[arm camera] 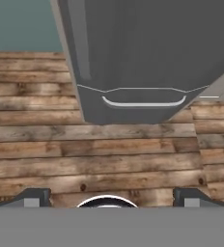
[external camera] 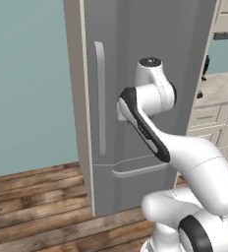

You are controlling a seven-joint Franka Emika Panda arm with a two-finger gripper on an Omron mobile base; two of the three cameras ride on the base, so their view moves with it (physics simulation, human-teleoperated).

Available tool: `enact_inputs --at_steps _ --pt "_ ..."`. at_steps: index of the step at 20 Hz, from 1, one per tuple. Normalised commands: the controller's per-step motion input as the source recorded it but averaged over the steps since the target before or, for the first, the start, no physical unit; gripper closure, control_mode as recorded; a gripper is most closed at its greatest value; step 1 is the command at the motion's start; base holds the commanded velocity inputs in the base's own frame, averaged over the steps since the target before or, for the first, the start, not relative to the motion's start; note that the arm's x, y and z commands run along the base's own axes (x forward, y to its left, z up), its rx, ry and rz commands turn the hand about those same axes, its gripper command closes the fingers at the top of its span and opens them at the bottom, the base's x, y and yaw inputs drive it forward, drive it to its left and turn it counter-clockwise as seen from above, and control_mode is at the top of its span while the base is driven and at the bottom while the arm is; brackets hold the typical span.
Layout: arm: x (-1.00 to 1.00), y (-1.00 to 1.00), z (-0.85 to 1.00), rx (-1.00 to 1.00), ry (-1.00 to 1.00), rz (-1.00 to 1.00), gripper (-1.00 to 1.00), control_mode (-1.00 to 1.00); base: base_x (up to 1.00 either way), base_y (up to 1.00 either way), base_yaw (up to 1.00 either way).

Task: Take the lemon wedge from the fridge and place it on the plate with fish on the dining counter.

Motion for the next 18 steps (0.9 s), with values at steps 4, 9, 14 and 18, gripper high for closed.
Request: enact_inputs --at_steps 4,9,14,18 --pt "0.93 0.33 0.00 0.09 -0.20 0.01 -1.00 -1.00 0.00 0.00 0.00" --pt "0.95 0.27 0.00 0.16 -0.22 0.08 -1.00 -1.00 0.00 0.00 0.00" --pt "0.93 0.06 0.00 0.02 -0.06 0.03 -1.00 -1.00 0.00 0.00 0.00" --pt "0.75 0.16 0.00 0.00 -0.01 0.00 -1.00 -1.00 0.00 0.00 0.00"
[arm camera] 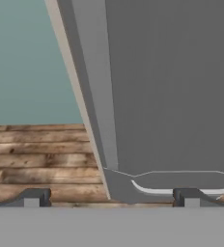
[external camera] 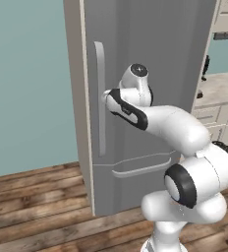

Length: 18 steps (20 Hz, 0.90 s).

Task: Take the lemon wedge from the fridge and place it on the plate with fish on the dining counter.

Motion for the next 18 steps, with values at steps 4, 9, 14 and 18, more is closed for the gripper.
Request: enact_inputs --at_steps 4,9,14,18 --pt "0.56 0.16 0.00 0.00 0.00 0.00 -1.00 -1.00 0.00 0.00 0.00" --pt "0.35 0.24 -0.05 0.00 0.00 0.00 -1.00 -1.00 0.00 0.00 0.00" --pt "0.00 0.00 0.00 0.00 0.00 0.00 -1.00 -1.00 0.00 0.00 0.00" --pt "-0.03 0.00 0.00 0.00 0.00 0.00 -1.00 -1.00 0.00 0.00 0.00"
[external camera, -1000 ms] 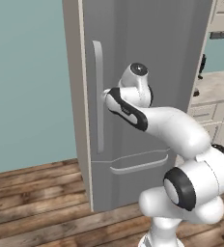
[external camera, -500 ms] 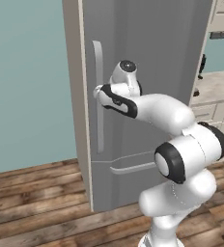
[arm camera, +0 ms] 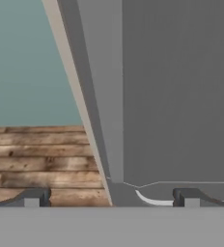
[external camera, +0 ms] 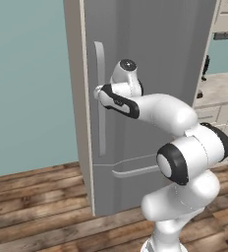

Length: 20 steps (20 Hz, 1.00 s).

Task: Take the lemon wedge from the fridge and place it on the plate with fish on the dining counter.

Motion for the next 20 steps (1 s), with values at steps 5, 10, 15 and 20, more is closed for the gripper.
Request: enact_inputs --at_steps 5,10,15,20 --pt "-0.19 0.00 0.00 0.00 0.00 0.03 -1.00 -1.00 0.00 0.00 0.00" --pt "-0.10 0.00 0.00 0.00 0.00 0.06 -1.00 -1.00 0.00 0.00 0.00" --pt "-0.04 0.00 0.00 0.00 0.00 0.06 -1.00 -1.00 0.00 0.00 0.00" --pt "0.00 0.00 -0.01 0.00 0.00 0.05 -1.00 -1.00 0.00 0.00 0.00"
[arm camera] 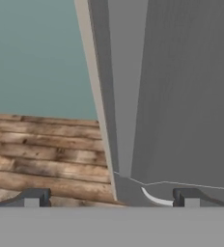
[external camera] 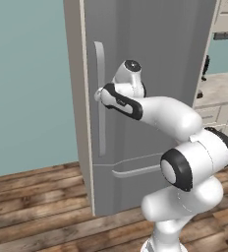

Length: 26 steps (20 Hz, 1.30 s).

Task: Take the lemon wedge from the fridge and place it on the plate with fish on the dining counter.

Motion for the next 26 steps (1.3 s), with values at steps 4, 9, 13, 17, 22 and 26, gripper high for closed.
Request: enact_inputs --at_steps 4,9,13,17,22,26 --pt "0.00 0.00 -0.02 0.00 0.00 0.02 -1.00 -1.00 0.00 0.00 0.00" --pt "0.00 0.00 0.00 0.00 0.00 0.00 -1.00 -1.00 0.00 0.00 0.00" --pt "0.00 0.00 0.00 0.00 0.00 0.00 -1.00 -1.00 0.00 0.00 0.00" --pt "0.09 0.02 -0.23 0.00 -0.15 0.00 -1.00 -1.00 0.00 0.00 0.00" --pt "0.14 0.00 -0.21 0.00 -0.11 0.00 -1.00 -1.00 0.00 0.00 0.00" --pt "0.41 0.00 -0.21 0.00 0.00 0.00 -1.00 -1.00 0.00 0.00 0.00"
